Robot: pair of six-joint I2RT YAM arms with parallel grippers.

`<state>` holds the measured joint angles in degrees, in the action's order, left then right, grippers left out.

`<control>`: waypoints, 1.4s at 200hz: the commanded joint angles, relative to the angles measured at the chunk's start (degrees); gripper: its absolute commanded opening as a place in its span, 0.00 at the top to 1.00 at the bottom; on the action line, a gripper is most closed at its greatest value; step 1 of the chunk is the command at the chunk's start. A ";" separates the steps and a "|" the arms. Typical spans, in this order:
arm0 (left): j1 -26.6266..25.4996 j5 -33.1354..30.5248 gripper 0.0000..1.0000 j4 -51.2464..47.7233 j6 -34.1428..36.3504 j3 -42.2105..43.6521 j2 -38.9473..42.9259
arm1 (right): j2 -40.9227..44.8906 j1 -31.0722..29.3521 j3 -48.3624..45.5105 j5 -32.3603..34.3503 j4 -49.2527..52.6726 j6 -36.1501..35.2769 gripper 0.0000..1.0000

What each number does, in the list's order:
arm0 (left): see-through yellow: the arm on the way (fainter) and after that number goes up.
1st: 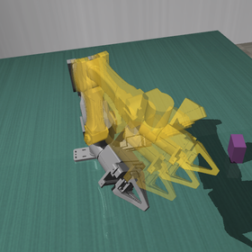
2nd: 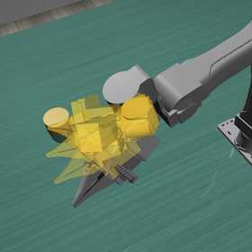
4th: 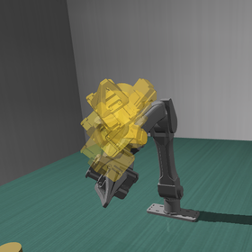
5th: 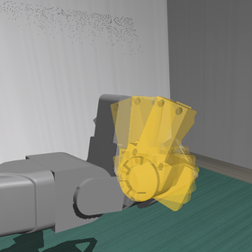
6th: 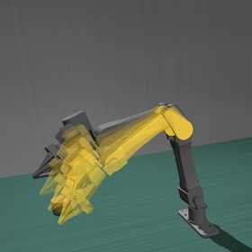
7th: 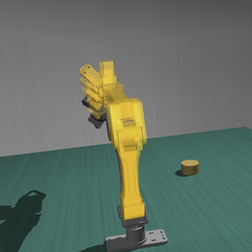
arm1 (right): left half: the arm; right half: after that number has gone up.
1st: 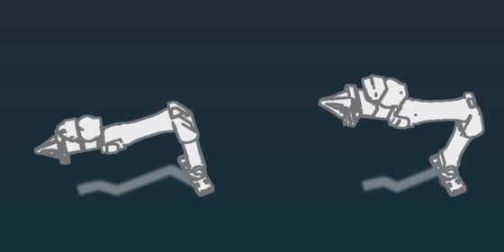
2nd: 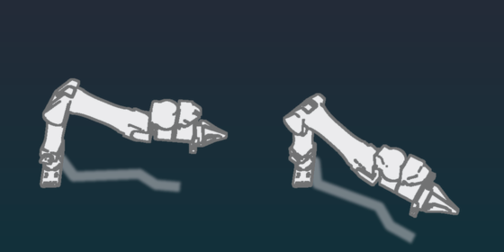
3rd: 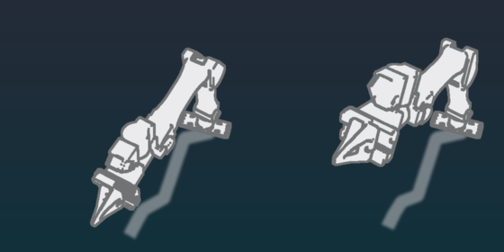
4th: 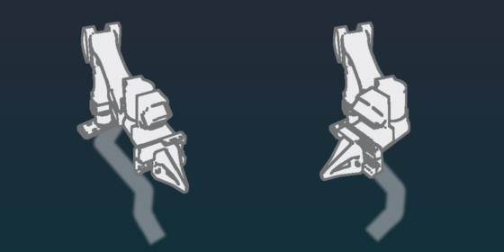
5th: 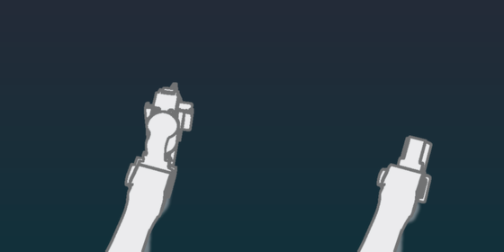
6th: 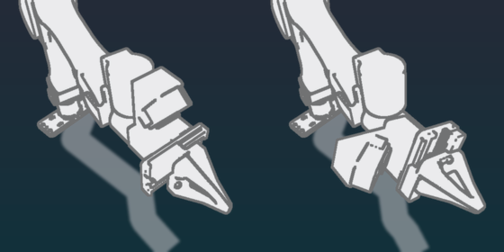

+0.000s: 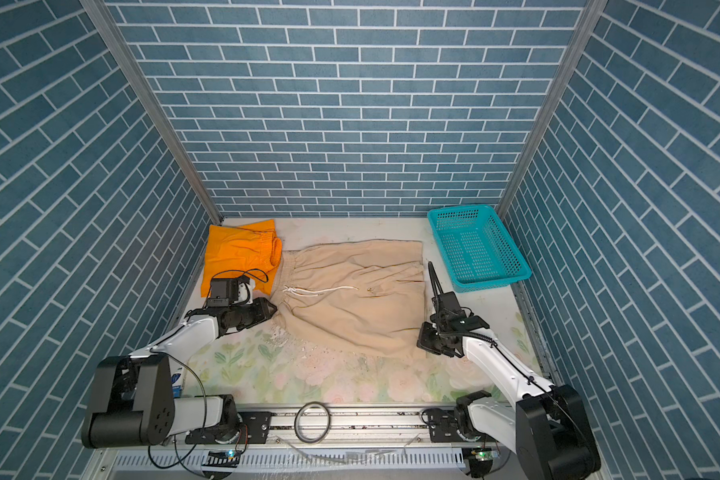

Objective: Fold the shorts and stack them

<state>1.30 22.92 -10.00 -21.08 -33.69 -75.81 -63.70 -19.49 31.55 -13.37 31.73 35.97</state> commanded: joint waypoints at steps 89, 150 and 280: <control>-0.33 -1.29 1.00 -13.29 -0.98 -5.80 3.38 | 5.64 0.52 4.81 3.38 7.62 -2.18 1.00; -2.26 -1.13 1.00 -26.46 1.01 -14.60 10.98 | 11.17 0.60 12.87 7.27 20.18 -4.00 1.00; -2.75 0.77 0.38 8.41 -2.45 4.76 2.05 | 15.23 0.50 5.45 1.27 11.68 -2.04 1.00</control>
<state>-1.04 22.20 -10.55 -24.18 -30.06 -71.90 -49.58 -19.16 38.37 -11.46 44.51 33.58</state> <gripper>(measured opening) 0.627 0.049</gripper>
